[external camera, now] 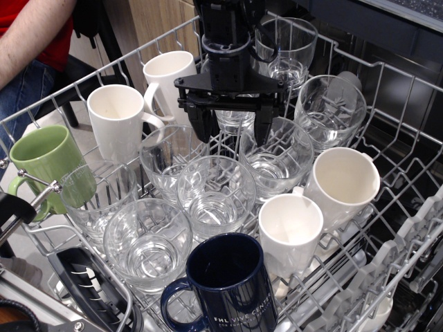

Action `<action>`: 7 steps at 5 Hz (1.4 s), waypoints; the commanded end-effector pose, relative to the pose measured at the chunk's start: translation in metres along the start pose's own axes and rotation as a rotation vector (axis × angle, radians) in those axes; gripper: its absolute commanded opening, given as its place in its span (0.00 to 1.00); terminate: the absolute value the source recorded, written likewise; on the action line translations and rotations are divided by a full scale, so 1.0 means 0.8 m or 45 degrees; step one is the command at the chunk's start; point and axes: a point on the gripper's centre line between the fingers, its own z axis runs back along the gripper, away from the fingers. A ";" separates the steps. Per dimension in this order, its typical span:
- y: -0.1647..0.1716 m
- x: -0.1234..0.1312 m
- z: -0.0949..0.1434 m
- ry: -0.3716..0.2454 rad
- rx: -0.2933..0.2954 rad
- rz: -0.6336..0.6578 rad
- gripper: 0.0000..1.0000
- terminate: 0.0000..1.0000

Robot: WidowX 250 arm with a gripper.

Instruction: Pick up green mug

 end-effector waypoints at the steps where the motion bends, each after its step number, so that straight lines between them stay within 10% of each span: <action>1: 0.000 0.000 0.000 0.000 0.000 0.000 1.00 0.00; 5: 0.131 0.104 0.018 0.065 0.041 0.042 1.00 0.00; 7: 0.206 0.117 0.009 -0.052 0.062 0.067 1.00 0.00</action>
